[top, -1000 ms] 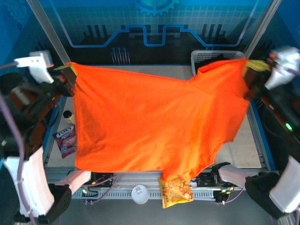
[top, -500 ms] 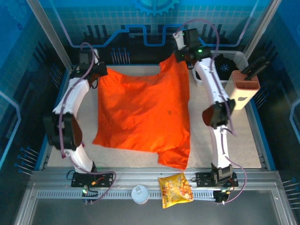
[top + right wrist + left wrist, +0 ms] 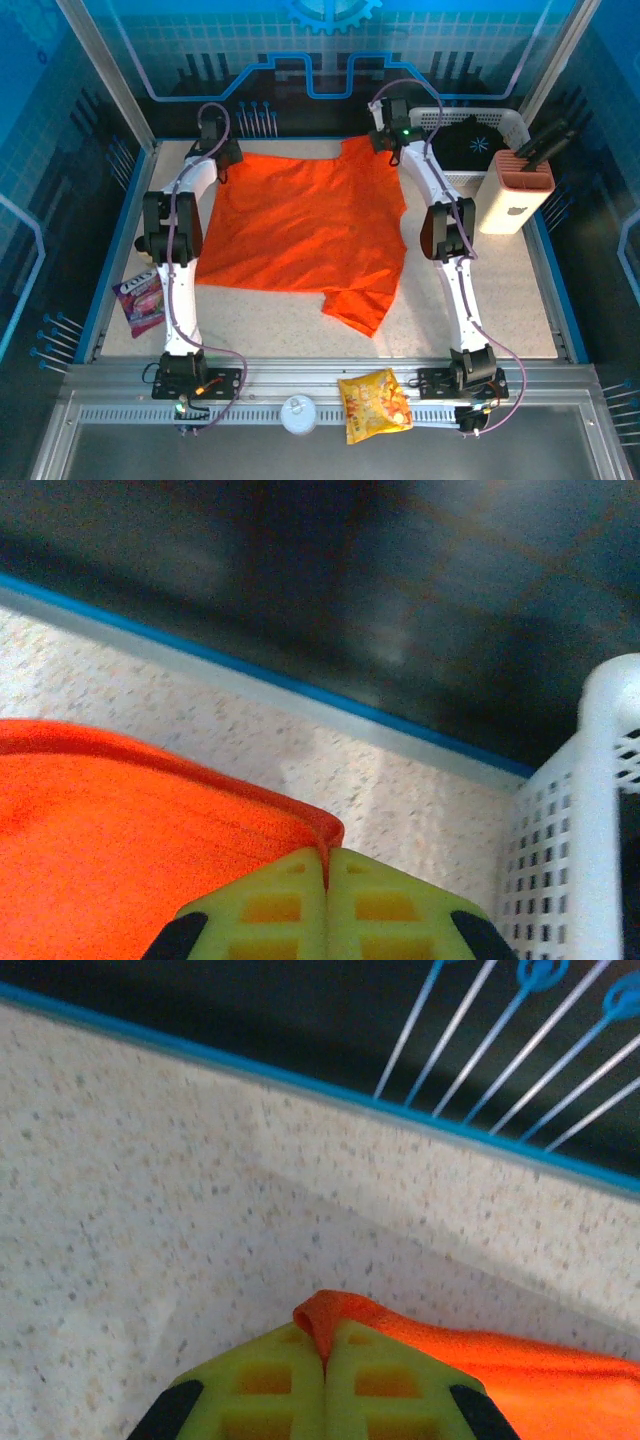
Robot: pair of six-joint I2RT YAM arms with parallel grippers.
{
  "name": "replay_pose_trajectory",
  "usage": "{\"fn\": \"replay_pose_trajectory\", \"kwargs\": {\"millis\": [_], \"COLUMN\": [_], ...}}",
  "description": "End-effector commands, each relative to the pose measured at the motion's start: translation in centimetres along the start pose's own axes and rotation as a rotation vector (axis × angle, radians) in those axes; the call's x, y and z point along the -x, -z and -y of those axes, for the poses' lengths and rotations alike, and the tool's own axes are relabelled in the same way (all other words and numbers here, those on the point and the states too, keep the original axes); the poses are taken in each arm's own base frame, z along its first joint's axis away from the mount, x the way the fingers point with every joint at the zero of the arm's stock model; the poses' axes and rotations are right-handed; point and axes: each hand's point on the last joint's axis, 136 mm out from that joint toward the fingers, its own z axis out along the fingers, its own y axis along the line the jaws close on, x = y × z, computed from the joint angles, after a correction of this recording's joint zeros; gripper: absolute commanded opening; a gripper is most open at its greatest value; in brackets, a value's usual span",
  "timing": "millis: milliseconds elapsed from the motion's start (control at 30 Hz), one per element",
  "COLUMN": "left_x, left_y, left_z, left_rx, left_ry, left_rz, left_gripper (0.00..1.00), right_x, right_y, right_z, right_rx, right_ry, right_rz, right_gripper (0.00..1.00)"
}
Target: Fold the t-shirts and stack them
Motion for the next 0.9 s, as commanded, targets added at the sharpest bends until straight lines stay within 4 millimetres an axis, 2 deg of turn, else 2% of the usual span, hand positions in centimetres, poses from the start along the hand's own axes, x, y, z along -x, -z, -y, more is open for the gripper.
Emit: {"fn": "replay_pose_trajectory", "kwargs": {"millis": [0,133,233,267,300,633,867], "left_x": [3.7,3.0,2.3,2.1,1.9,0.9,0.2], "left_y": [1.5,2.1,2.3,2.3,2.3,4.1,5.9], "left_z": [-0.4,-1.6,-2.7,-2.9,-3.1,-3.2,-3.4], "left_rx": [0.006,0.015,0.017,0.016,0.016,-0.007,-0.003], "left_ry": [0.019,0.025,0.039,0.040,0.037,-0.005,-0.027], "left_rz": [0.097,0.093,0.082,0.075,0.069,0.082,0.063], "left_gripper": [0.00,0.00,0.00,0.00,0.00,0.00,0.00], "right_x": [3.3,2.8,1.6,1.9,1.6,-2.7,-6.5], "right_y": [2.6,4.6,5.7,7.1,7.5,12.4,15.0], "right_z": [1.5,0.8,0.1,0.2,-0.1,-5.0,-6.4], "right_rx": [-0.023,0.019,0.047,0.053,0.064,0.143,0.156], "right_ry": [-0.058,-0.084,-0.101,-0.108,-0.111,-0.104,-0.115], "right_rz": [0.091,0.081,0.062,0.075,0.071,0.022,-0.024], "right_gripper": [0.00,0.00,0.00,0.00,0.00,0.00,0.00]}}
